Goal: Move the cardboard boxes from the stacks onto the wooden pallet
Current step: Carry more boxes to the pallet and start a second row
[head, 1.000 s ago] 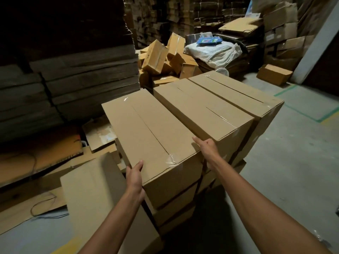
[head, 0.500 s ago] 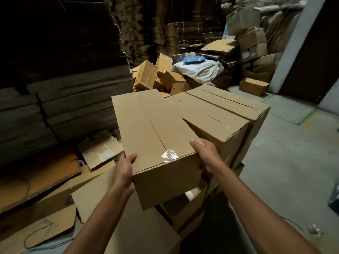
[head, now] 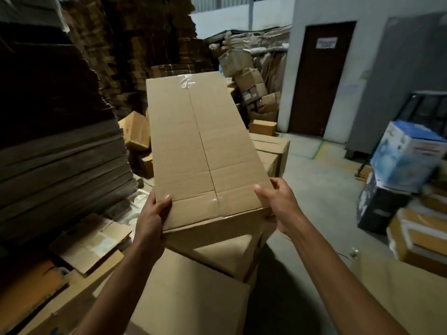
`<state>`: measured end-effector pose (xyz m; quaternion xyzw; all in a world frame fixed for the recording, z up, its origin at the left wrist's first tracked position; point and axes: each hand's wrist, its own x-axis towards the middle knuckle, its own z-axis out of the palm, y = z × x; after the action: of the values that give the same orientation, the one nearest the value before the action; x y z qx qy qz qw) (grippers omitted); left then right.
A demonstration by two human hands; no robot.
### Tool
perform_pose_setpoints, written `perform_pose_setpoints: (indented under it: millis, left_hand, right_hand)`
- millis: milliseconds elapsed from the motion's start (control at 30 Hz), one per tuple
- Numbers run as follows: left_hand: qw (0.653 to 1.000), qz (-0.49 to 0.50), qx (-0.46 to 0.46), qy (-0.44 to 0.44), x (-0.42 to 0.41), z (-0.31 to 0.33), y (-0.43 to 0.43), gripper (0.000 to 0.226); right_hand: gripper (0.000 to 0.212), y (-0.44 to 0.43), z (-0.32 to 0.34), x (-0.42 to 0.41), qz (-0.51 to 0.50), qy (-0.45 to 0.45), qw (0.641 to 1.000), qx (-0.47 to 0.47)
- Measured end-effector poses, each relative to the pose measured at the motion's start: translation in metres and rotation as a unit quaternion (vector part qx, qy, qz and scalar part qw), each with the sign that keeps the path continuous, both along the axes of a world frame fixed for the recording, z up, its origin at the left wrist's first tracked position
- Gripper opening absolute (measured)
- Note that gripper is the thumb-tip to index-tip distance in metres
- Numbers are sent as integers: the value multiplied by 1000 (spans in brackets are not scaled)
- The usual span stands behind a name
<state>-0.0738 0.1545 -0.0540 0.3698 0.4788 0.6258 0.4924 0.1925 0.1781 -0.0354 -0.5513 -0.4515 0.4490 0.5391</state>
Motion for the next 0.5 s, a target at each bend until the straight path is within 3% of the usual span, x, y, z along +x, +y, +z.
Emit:
perform_pose_setpoints:
  millis: [267,500]
  left_hand:
    - [985,-160,70,-3,56,30,-62,52]
    - [957,-279,81,-15,119,34,-171,48]
  right_hand:
    - [37,-126,24,52,-132,-53,989,38]
    - [43,-292,31,105,-226,-87,970,10]
